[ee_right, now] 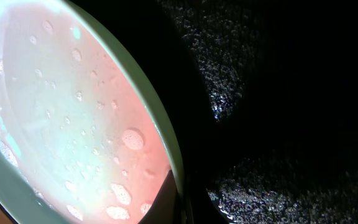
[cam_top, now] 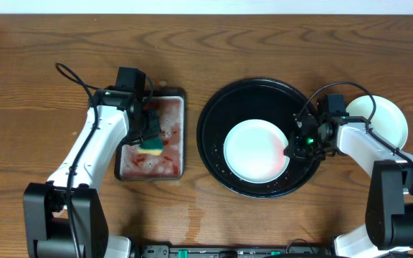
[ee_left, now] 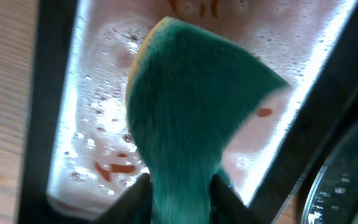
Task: Clean dirty plates on tray and stack at the side
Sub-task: 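Return the sponge to the soapy tray with the left gripper, then tilt and lift the second mint plate off the black tray with right gripper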
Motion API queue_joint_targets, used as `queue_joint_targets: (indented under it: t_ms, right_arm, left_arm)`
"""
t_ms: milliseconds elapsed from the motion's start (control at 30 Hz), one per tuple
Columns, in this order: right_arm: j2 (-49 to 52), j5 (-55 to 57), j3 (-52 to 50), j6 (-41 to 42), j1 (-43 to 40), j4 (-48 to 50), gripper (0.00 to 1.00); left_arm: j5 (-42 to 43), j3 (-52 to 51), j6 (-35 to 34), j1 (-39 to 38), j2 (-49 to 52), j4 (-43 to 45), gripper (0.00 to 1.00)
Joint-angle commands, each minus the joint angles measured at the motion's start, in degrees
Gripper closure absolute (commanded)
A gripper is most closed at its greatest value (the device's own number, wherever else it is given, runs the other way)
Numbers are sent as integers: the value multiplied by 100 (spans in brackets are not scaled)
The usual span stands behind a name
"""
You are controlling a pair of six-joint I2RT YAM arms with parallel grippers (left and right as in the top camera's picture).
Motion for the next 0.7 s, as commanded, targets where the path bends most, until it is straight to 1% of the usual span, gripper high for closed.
queue_joint_targets:
  t_ms: [0, 100, 233, 300, 367, 400, 500, 533, 667]
  right_arm:
    - [96, 365, -76, 116, -2, -90, 99]
    - [57, 374, -52, 111, -2, -87, 99]
    - [-372, 501, 24, 157, -2, -173, 99]
    - [-719, 634, 81, 160, -2, -236, 99]
    - [-1228, 876, 129, 160, 42, -295, 99]
    - [-1464, 1012, 136, 160, 85, -306, 99]
    - [-2240, 1587, 136, 149, 334, -297, 99]
    - [-2448, 1818, 136, 129, 431, -280, 99]
    - [-3250, 2723, 138, -131, 890, -83, 99]
  left_arm:
    - [398, 42, 138, 15, -31, -13, 62]
    - [601, 46, 136, 15, -153, -15, 56]
    - [723, 46, 138, 15, -439, -103, 53]
    - [721, 46, 138, 15, -621, -162, 43]
    - [721, 46, 138, 15, -758, -184, 30]
    - [721, 46, 138, 15, -807, -184, 28]
    - [719, 46, 138, 15, -861, -184, 27]
    - [719, 46, 138, 15, -861, -184, 19]
    - [719, 46, 138, 15, -859, -181, 18]
